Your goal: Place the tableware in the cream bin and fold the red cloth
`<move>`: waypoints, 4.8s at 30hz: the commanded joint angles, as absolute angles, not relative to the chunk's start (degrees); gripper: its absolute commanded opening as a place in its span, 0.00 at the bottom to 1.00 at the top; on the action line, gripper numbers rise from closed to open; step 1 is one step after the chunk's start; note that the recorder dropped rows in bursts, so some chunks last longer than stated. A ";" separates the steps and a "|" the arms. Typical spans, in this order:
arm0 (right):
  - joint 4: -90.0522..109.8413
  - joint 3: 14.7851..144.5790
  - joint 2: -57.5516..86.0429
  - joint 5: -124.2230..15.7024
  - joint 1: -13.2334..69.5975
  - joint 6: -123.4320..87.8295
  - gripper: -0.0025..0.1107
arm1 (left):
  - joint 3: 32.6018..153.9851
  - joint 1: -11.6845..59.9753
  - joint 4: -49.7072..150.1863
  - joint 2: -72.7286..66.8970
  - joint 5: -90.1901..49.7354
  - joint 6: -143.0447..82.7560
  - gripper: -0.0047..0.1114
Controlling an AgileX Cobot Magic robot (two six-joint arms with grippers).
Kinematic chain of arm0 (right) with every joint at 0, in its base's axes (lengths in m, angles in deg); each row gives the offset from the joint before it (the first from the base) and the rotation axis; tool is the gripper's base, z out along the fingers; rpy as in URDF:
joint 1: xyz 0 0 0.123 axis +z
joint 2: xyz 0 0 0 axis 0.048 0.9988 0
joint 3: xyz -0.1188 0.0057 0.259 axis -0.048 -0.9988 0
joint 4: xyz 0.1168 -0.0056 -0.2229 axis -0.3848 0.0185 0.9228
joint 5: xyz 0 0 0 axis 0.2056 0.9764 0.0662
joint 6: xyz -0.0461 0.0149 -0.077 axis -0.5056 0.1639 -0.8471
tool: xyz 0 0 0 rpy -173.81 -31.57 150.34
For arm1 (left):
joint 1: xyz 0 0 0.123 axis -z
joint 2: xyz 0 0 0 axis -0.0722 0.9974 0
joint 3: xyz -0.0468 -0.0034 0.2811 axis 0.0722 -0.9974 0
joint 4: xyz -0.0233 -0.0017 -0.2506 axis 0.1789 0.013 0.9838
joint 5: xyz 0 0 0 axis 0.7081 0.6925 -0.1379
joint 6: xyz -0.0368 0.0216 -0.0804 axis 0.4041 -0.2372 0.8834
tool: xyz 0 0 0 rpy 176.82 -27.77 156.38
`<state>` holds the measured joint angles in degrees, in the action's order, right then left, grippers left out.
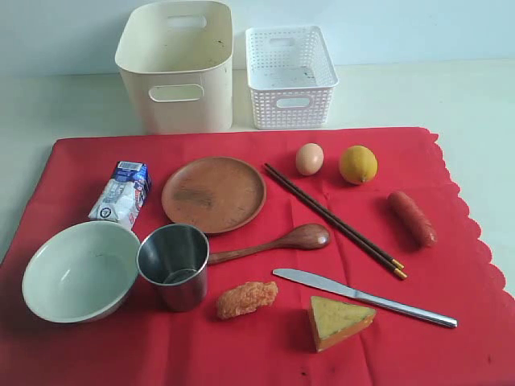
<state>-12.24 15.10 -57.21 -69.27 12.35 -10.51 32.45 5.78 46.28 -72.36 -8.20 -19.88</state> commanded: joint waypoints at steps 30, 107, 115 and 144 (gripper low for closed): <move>-2.88 37.33 -3.16 -53.01 15.63 -13.10 0.02 | 32.60 5.99 46.42 -72.73 -8.36 -19.92 0.05; -0.42 74.75 57.23 -42.24 28.60 -29.63 0.12 | 32.60 5.99 46.42 -72.73 -8.36 -19.92 0.05; 0.08 74.75 51.62 -39.30 28.60 -29.63 0.02 | 32.60 5.99 46.42 -72.73 -8.36 -19.92 0.05; -0.46 89.29 61.61 -70.30 28.74 -29.10 0.02 | 32.60 5.99 46.42 -72.73 -8.36 -19.92 0.05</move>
